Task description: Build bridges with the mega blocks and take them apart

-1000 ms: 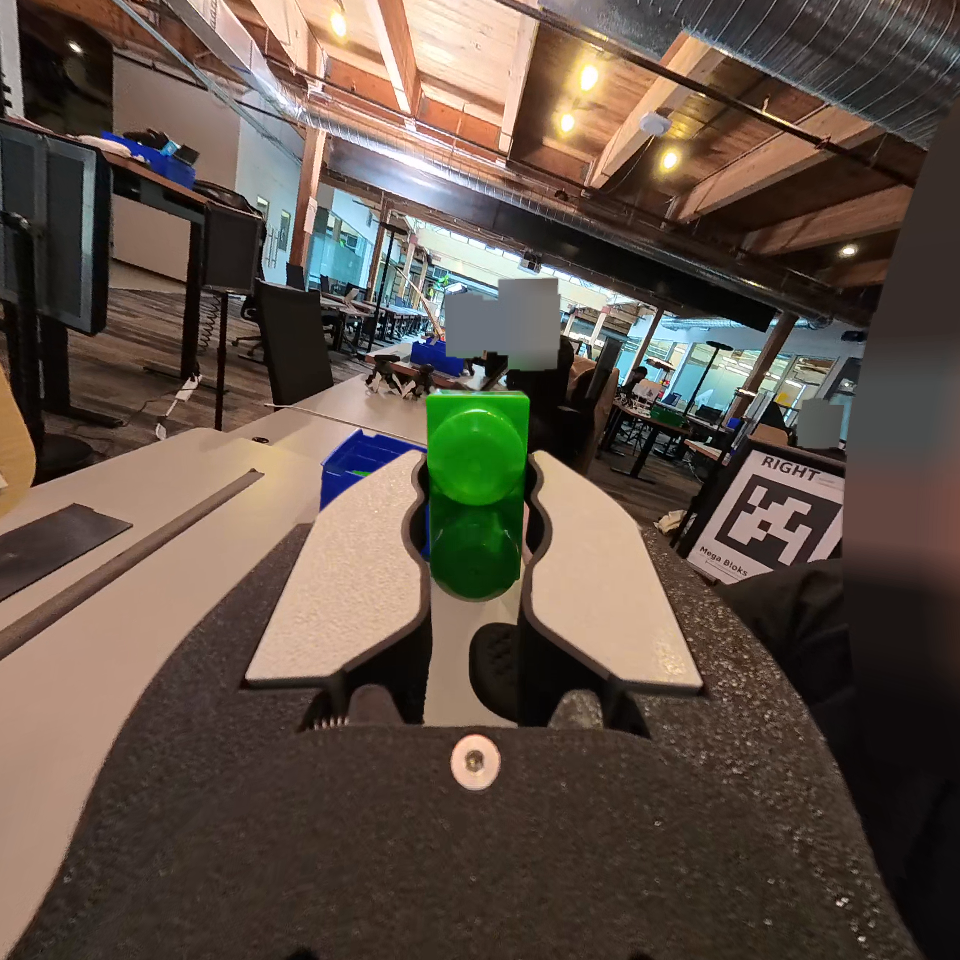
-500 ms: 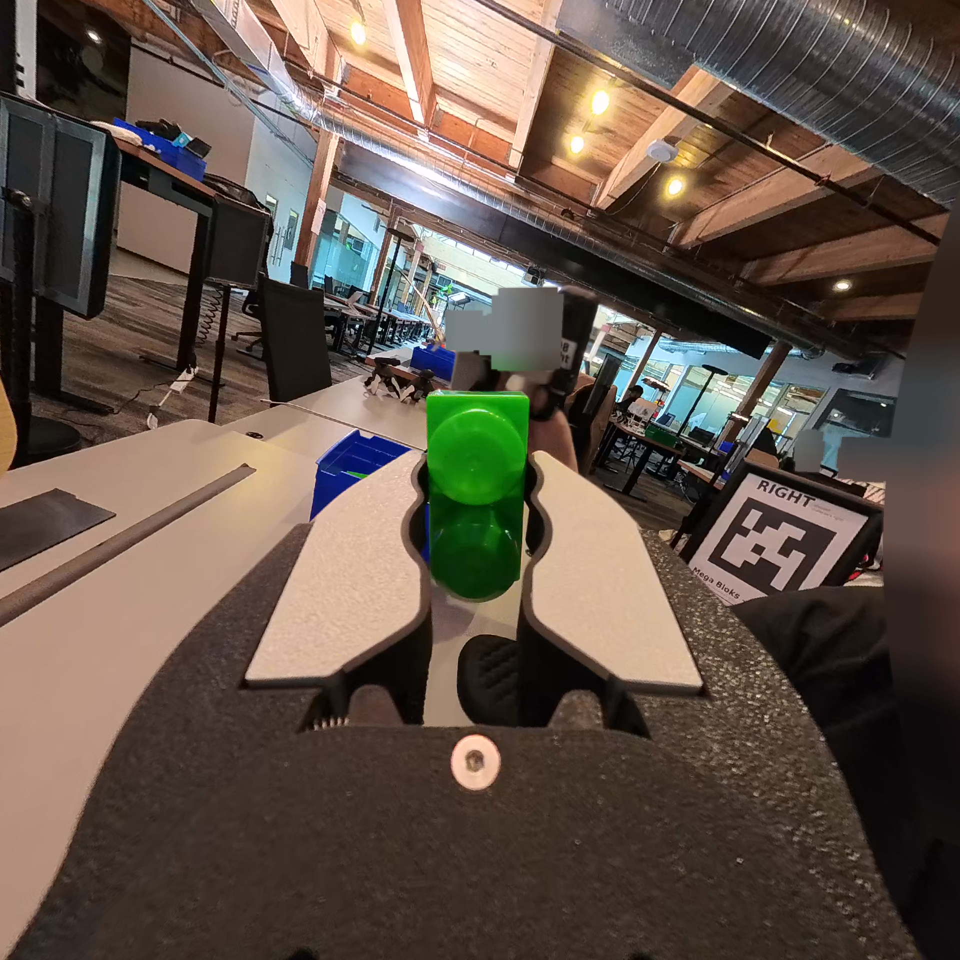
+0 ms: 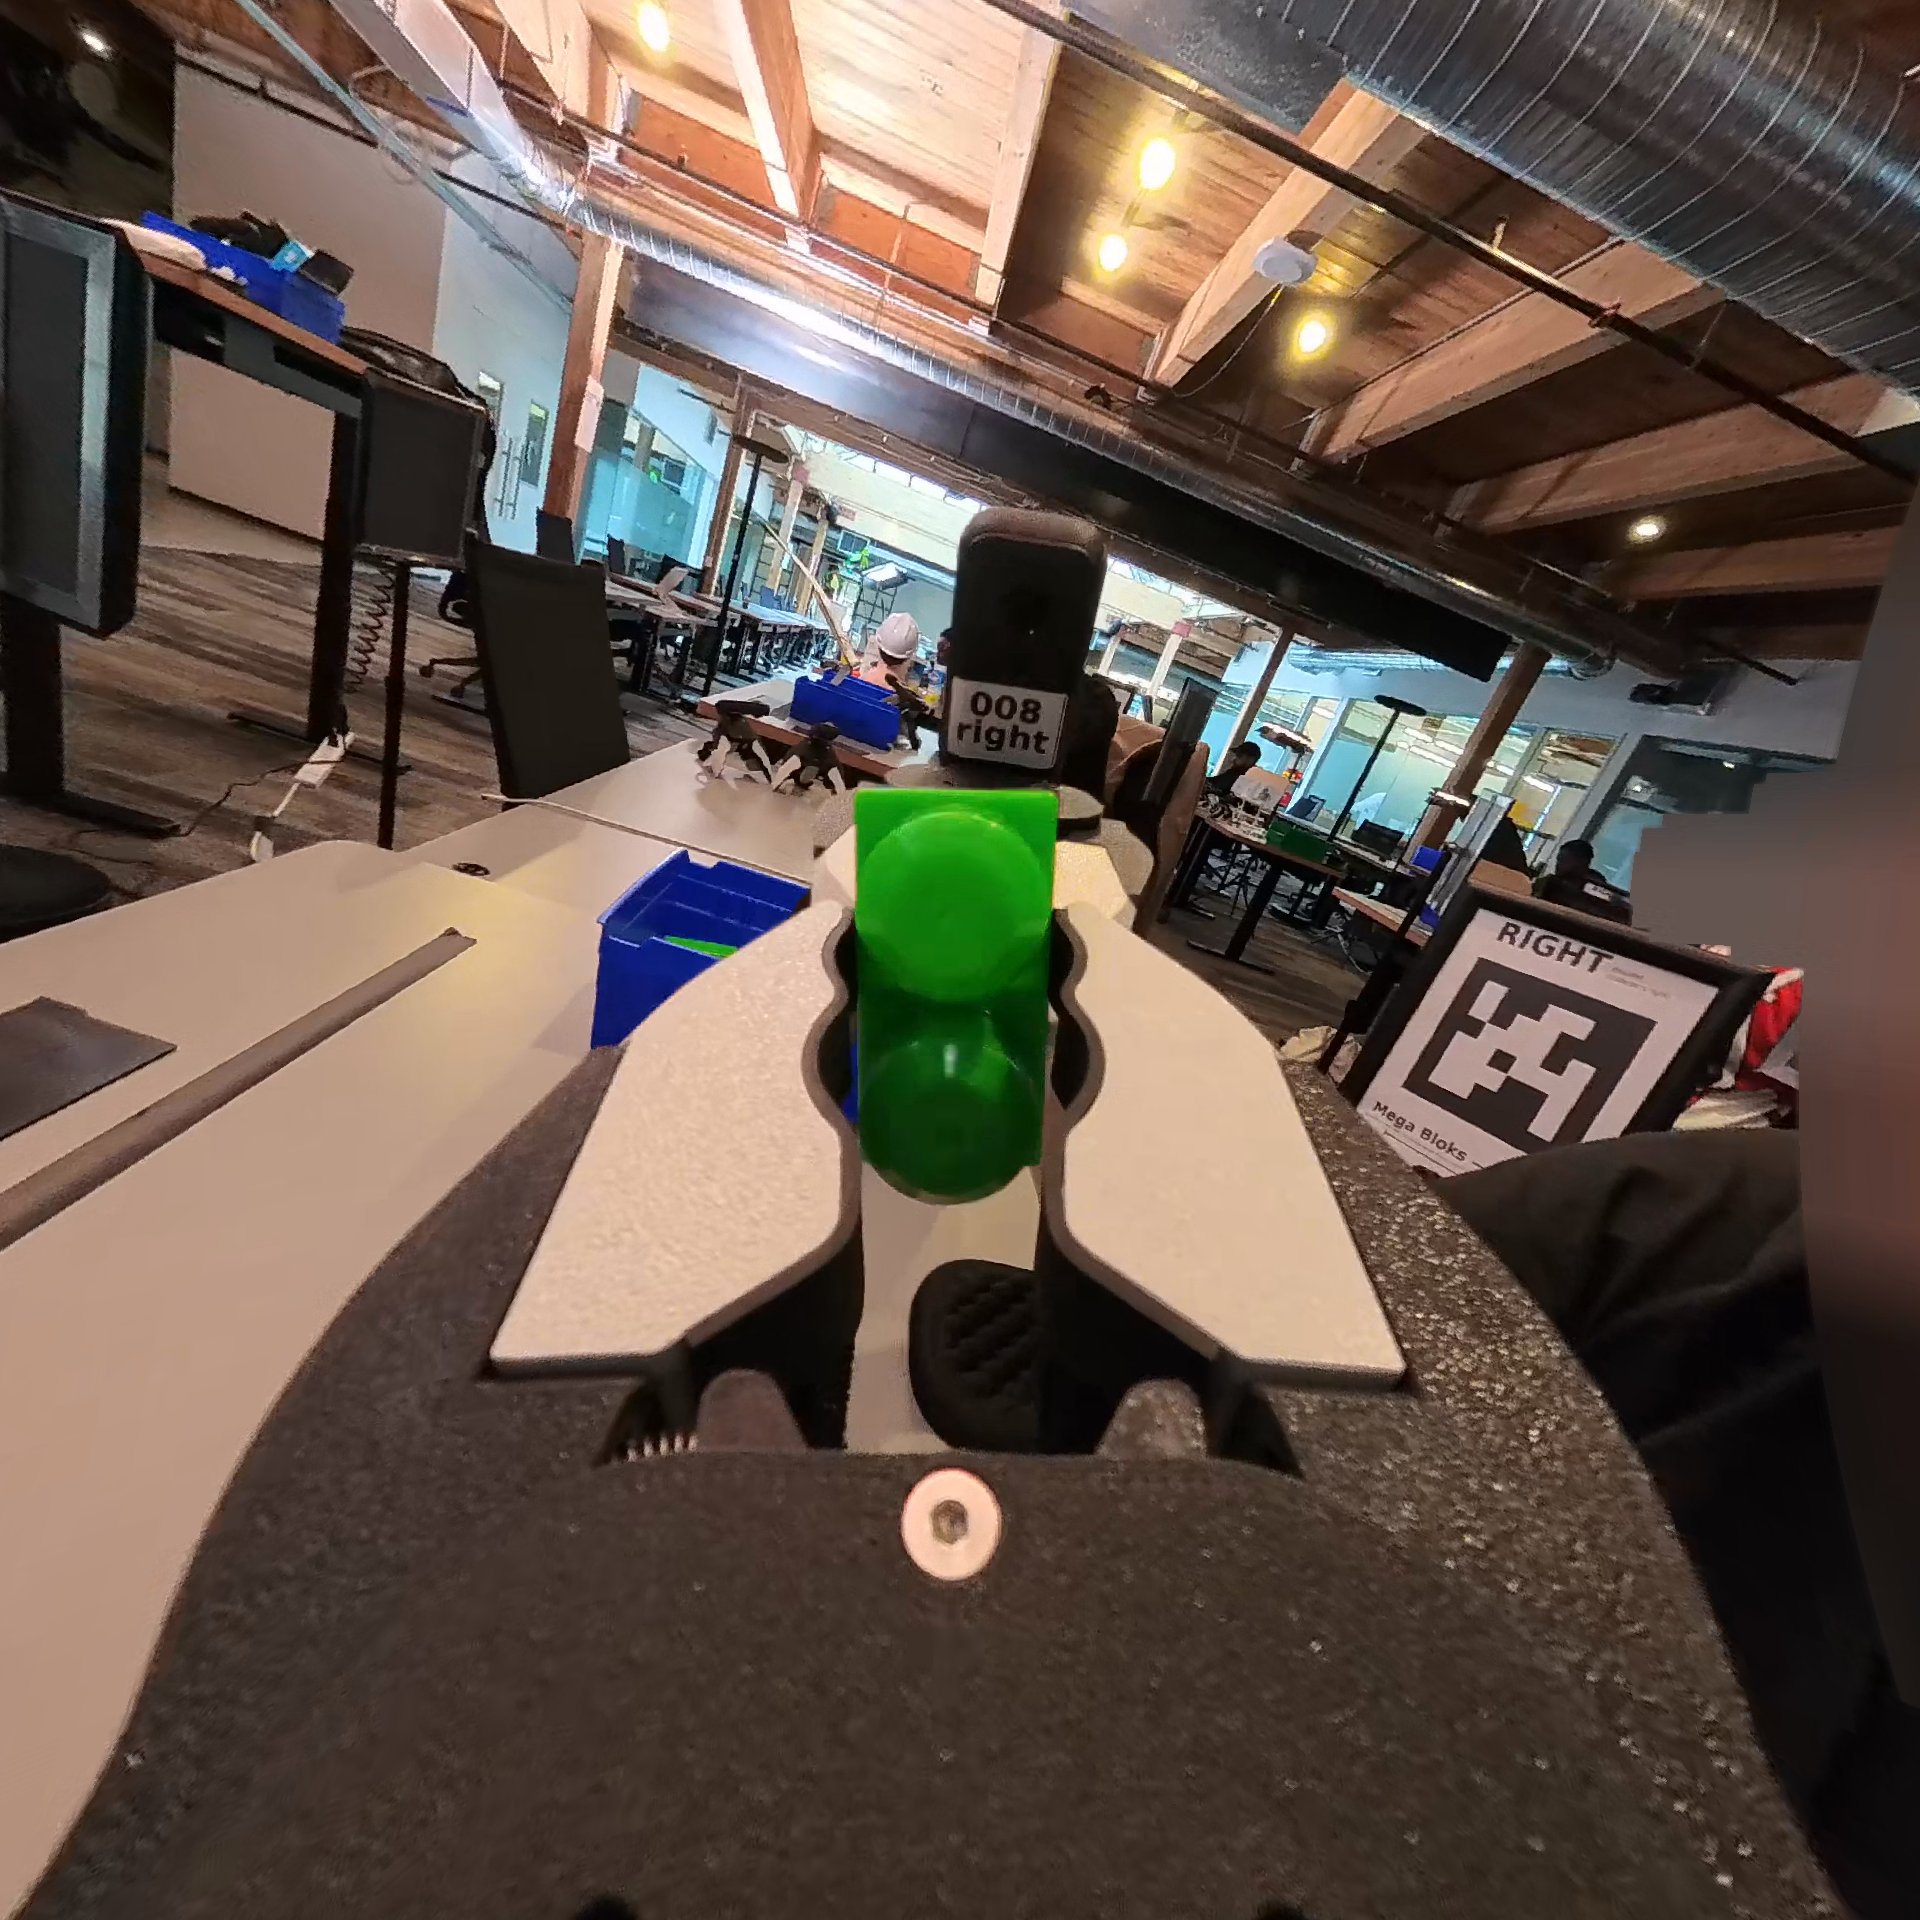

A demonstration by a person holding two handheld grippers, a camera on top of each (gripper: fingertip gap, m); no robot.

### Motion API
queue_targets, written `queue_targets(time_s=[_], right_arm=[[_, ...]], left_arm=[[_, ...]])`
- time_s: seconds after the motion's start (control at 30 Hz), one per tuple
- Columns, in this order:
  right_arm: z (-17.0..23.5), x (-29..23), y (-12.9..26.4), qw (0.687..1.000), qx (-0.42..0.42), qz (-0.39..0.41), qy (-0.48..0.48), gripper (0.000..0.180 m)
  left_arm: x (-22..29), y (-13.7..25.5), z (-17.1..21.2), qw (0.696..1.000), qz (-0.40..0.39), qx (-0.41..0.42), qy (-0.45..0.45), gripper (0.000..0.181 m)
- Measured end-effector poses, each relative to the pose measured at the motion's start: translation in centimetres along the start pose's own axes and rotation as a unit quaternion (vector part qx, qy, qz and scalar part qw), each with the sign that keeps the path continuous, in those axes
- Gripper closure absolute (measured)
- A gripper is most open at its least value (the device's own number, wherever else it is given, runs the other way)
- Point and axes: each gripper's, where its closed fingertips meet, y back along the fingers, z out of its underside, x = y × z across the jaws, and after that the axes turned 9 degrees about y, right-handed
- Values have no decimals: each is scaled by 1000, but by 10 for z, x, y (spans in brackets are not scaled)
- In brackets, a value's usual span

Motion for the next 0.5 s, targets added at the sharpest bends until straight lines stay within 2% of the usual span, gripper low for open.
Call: queue_targets(time_s=[0.03, 0.1, 0.27, 0.37, 0.43, 0.5], right_arm=[[-2, 0, 2, 1000, 3, 1, 0, 143], [-3, 4, 9, 1000, 5, 14, 2, 144], [-5, 10, 21, 1000, 16, 16, -7, 144], [-4, 10, 21, 1000, 13, 15, -2, 144], [-6, 7, 21, 1000, 16, 9, 1, 144], [-7, 7, 23, 1000, 19, 7, -2, 144]], left_arm=[[0, 0, 0, 1000, 1, -1, -3, 145], [-2, -1, 3, 1000, -8, -9, -10, 131], [-13, -6, 29, 996, -34, -87, -10, 117], [-17, -17, 38, 996, -28, -90, 3, 122], [-17, -20, 38, 997, -13, -78, 14, 144], [-15, -21, 36, 998, 9, -64, 22, 145]])
